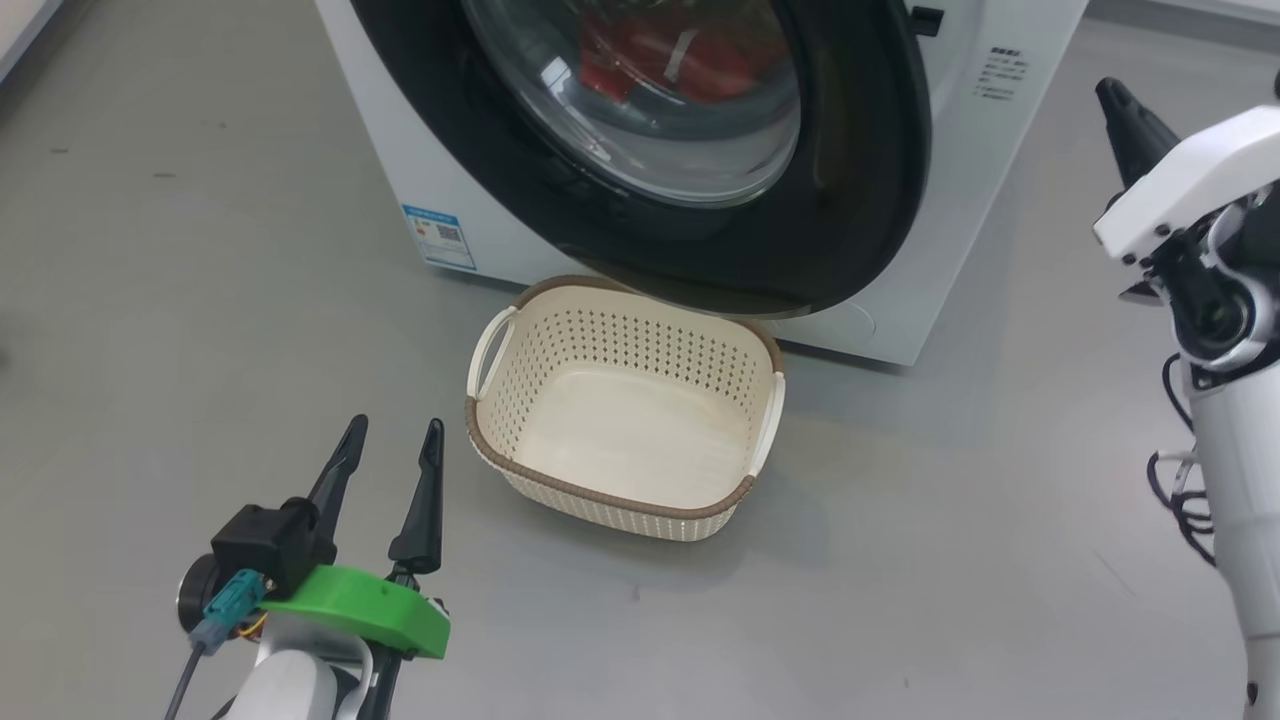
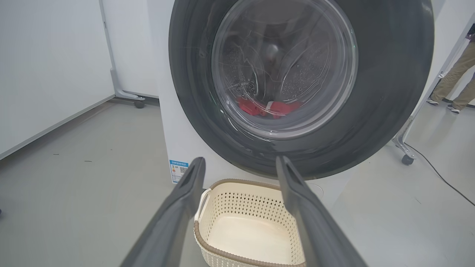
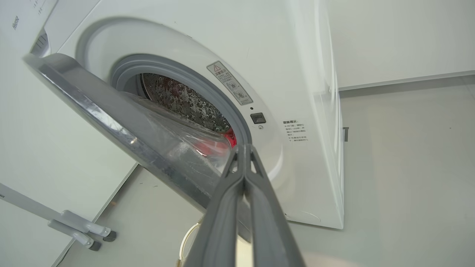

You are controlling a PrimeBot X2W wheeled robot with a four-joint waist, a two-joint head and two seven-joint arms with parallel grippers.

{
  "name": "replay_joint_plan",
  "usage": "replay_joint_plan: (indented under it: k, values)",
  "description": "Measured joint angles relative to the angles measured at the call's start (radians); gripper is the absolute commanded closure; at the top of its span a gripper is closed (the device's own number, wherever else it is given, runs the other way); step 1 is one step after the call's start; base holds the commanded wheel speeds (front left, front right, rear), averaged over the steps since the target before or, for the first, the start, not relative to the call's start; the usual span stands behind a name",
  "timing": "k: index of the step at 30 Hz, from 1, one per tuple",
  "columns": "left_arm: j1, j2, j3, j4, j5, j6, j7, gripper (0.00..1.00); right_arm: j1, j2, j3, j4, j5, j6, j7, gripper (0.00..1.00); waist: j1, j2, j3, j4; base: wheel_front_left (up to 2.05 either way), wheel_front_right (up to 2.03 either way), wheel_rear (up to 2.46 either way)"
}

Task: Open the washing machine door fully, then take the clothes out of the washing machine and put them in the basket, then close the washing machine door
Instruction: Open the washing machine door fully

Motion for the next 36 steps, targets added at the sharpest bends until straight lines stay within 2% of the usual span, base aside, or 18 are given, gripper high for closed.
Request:
replay_joint_plan:
  k: [5,12,23,24,25,26,32,36]
  values:
    - [0.022,0.001,0.019,-0.002,0.007,0.000,0.000,0.00,0.093,0.003,0.047,-0.063,-0.055,0.000,-0.088,1.00,0.0000,0.0000,-0.027,-0.027,0.00,0.00,0.00]
    - [0.051,0.001,0.035,-0.009,0.015,0.000,0.000,0.00,0.272,0.040,0.028,-0.104,-0.047,0.000,-0.213,1.00,0.0000,0.0000,-0.062,-0.061,0.00,0.00,0.00]
    - [0.089,0.001,0.053,-0.021,0.034,-0.001,0.000,0.00,0.487,0.018,0.083,-0.195,-0.204,0.000,-0.418,1.00,0.0000,0.0000,-0.085,-0.107,0.00,0.00,0.00]
    - [0.090,0.002,0.052,-0.021,0.036,-0.001,0.000,0.00,0.508,0.018,0.082,-0.198,-0.213,0.000,-0.435,0.65,0.0000,0.0000,-0.085,-0.110,0.00,0.00,0.00]
    - [0.092,0.001,0.054,-0.023,0.036,-0.001,0.000,0.00,0.527,0.018,0.082,-0.200,-0.221,-0.001,-0.450,0.65,0.0000,0.0000,-0.086,-0.112,0.00,0.00,0.00]
    - [0.094,0.002,0.059,-0.025,0.036,-0.001,0.000,0.00,0.541,0.018,0.085,-0.201,-0.231,-0.001,-0.463,0.00,0.0000,0.0000,-0.086,-0.114,0.00,0.00,0.00]
    - [0.097,0.002,0.063,-0.030,0.043,-0.001,0.000,0.00,0.612,0.023,0.085,-0.222,-0.256,-0.012,-0.542,0.00,0.0000,0.0000,-0.086,-0.125,0.00,0.00,0.00]
    - [0.097,0.003,0.057,-0.035,0.044,-0.001,0.000,0.00,0.644,0.037,0.089,-0.232,-0.265,-0.022,-0.553,0.00,0.0000,0.0000,-0.085,-0.130,0.00,0.00,0.00]
